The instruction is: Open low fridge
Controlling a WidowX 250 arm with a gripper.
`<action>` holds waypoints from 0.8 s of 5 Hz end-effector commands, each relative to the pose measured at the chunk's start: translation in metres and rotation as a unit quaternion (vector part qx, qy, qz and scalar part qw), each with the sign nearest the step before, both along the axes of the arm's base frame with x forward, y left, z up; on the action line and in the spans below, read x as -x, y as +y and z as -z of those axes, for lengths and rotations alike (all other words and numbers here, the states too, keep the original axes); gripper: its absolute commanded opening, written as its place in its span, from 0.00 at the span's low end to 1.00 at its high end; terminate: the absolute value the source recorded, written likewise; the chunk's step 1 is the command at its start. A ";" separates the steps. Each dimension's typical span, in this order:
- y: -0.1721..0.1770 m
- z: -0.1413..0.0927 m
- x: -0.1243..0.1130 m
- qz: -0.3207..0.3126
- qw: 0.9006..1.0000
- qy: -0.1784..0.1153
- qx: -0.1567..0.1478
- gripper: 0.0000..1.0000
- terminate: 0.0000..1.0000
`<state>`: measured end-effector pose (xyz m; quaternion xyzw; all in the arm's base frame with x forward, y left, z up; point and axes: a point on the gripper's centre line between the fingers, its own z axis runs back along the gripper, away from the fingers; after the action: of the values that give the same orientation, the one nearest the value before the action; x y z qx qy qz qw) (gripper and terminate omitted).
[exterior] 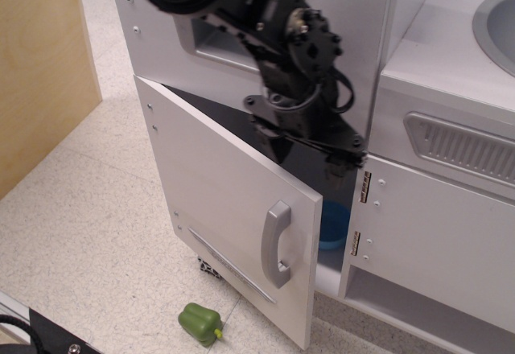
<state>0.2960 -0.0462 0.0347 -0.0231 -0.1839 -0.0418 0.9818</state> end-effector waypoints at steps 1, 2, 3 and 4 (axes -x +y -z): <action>0.000 0.002 -0.016 0.019 1.000 -0.008 0.007 1.00 0.00; 0.008 0.025 -0.007 0.011 0.999 0.028 -0.016 1.00 0.00; 0.020 0.037 0.013 0.001 0.998 0.056 -0.020 1.00 0.00; 0.042 0.040 0.035 -0.019 0.996 0.084 -0.025 1.00 0.00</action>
<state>0.2502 -0.0046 -0.0259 0.0005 -0.0674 -0.0253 0.9974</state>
